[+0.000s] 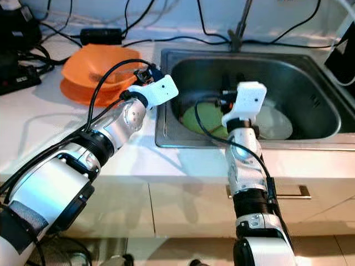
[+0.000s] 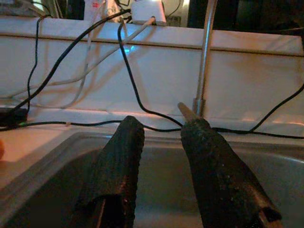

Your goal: Kitchen organization

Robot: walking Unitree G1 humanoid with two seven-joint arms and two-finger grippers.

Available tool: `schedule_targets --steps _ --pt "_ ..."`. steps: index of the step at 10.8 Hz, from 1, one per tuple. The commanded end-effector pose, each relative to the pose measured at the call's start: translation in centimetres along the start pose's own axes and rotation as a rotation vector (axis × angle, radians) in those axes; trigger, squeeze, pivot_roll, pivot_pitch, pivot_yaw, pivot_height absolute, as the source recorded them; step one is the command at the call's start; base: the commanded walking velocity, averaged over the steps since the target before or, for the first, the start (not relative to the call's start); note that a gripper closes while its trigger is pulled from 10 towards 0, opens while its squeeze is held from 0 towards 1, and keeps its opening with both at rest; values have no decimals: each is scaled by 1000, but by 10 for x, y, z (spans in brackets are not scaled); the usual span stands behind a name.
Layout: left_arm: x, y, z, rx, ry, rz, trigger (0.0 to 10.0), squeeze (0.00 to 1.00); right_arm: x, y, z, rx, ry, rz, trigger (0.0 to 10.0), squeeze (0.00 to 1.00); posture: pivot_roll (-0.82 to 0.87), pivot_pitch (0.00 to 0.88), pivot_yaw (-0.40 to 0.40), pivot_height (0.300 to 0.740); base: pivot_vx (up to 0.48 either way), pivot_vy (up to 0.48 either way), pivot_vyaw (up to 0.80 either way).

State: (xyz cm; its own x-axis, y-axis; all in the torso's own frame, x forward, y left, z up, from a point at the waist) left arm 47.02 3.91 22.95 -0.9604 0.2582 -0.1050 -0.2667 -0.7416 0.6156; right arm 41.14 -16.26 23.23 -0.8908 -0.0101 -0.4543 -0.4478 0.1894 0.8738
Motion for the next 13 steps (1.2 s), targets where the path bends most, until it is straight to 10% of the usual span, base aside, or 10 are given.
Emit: schedule_targets --steps 1,13 --pt "-1 1 7 -14 30 1 10000 0 0 6 2 -14 10 -11 10000 0 19 177 -17 740 0 0 0" --pt "-7 33 32 -65 91 -120 10000 0 7 -1 5 -31 16 43 10000 0 37 182 -21 740 0 0 0"
Point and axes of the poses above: a point about 5 cm out from each wrist's last joint towards the gripper, its own x axis pointing back from the gripper into the wrist, its own y axis along the axis of the wrist's last joint, z = x × y, the point moved 6 cm from there along -x, pointing out of the wrist towards the gripper, and after that the axes turned 11 degrees about x, right-handed, at the moved point
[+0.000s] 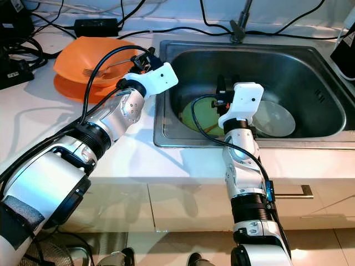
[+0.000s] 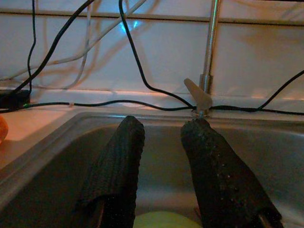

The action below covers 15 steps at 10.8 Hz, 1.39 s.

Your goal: Kitchen organization

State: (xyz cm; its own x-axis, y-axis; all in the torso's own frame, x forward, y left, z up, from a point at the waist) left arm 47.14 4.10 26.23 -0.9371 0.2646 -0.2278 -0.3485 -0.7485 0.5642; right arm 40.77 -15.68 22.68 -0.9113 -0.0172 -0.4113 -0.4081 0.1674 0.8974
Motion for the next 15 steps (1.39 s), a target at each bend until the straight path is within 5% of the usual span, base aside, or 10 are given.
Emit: schedule_targets --steps 1,7,8,15 --pt "-4 7 7 -30 4 -9 10000 0 2 1 0 -8 3 -2 10000 0 31 179 -19 740 0 0 0" --pt "-4 -10 21 -59 47 68 10000 0 5 1 -3 -3 -6 2 10000 0 11 188 -15 740 0 0 0" --pt "-4 -13 22 -60 52 81 0 0 6 1 -4 0 -9 5 10000 0 7 190 -15 740 0 0 0" --pt "-3 -13 18 -45 40 84 0 0 9 -2 -7 8 -18 21 10000 0 2 192 -13 740 0 0 0"
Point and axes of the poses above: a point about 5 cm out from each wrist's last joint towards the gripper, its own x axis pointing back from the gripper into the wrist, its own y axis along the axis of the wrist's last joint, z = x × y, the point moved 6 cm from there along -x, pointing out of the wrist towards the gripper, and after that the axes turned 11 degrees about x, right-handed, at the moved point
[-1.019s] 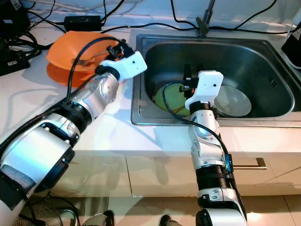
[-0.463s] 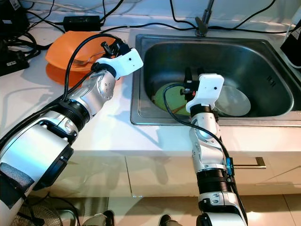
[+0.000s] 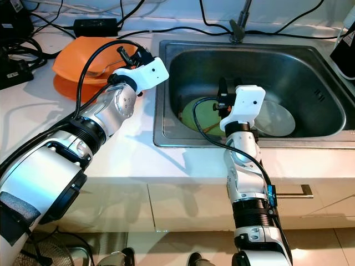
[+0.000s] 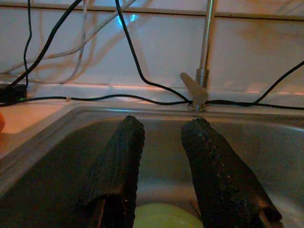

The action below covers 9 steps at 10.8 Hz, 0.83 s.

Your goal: Kitchen organization

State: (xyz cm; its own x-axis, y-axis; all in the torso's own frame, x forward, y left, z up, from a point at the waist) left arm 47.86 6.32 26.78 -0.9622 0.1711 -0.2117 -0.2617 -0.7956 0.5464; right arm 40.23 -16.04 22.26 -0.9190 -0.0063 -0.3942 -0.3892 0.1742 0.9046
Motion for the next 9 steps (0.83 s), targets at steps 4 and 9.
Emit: schedule_targets --steps 4,9 --pt "-1 4 1 -17 11 -14 0 0 2 -1 -4 0 -13 7 10000 0 10 191 -11 740 0 0 0" --pt "-3 39 20 -24 113 -155 0 0 -2 -1 -1 -13 -12 5 10000 0 40 173 -9 740 0 0 0"
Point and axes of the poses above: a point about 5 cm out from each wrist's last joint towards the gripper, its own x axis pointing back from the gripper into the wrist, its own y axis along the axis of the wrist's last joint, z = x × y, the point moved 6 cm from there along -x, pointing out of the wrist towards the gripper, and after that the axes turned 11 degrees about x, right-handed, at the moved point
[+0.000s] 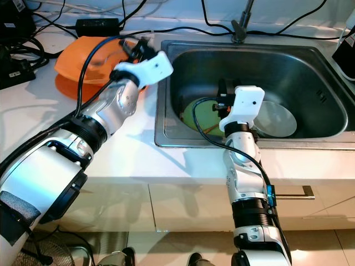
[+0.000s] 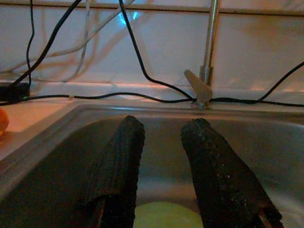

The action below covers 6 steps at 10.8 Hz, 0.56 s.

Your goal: Kitchen organization

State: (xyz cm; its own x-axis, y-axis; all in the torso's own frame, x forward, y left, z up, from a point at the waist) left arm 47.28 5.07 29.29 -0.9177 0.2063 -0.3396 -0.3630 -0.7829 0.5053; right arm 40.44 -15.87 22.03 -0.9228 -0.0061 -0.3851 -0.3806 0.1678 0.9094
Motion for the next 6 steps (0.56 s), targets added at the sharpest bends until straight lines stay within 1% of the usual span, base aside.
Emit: schedule_targets --steps 1,2,3,4,5,6 --pt "-3 17 7 -7 36 -64 2667 0 -2 1 -2 -8 -13 -5 10000 0 47 168 -10 740 0 0 0" --pt "-3 23 13 6 68 -100 10000 0 -4 2 -1 -12 -10 -8 10000 0 58 159 -10 740 0 0 0" --pt "-3 28 17 9 85 -123 10000 0 -5 1 0 -14 -7 -8 10000 0 64 156 -10 740 0 0 0" --pt "-2 44 29 44 131 -209 10000 0 -7 2 3 -15 0 -11 10000 0 75 139 -7 740 0 0 0" --pt "0 61 39 158 144 -294 10000 0 -9 2 4 -15 3 -13 10000 0 78 132 -7 740 0 0 0" --pt "10 93 43 347 76 -448 10000 0 -10 2 3 -16 4 -16 10000 0 91 119 -8 740 0 0 0"
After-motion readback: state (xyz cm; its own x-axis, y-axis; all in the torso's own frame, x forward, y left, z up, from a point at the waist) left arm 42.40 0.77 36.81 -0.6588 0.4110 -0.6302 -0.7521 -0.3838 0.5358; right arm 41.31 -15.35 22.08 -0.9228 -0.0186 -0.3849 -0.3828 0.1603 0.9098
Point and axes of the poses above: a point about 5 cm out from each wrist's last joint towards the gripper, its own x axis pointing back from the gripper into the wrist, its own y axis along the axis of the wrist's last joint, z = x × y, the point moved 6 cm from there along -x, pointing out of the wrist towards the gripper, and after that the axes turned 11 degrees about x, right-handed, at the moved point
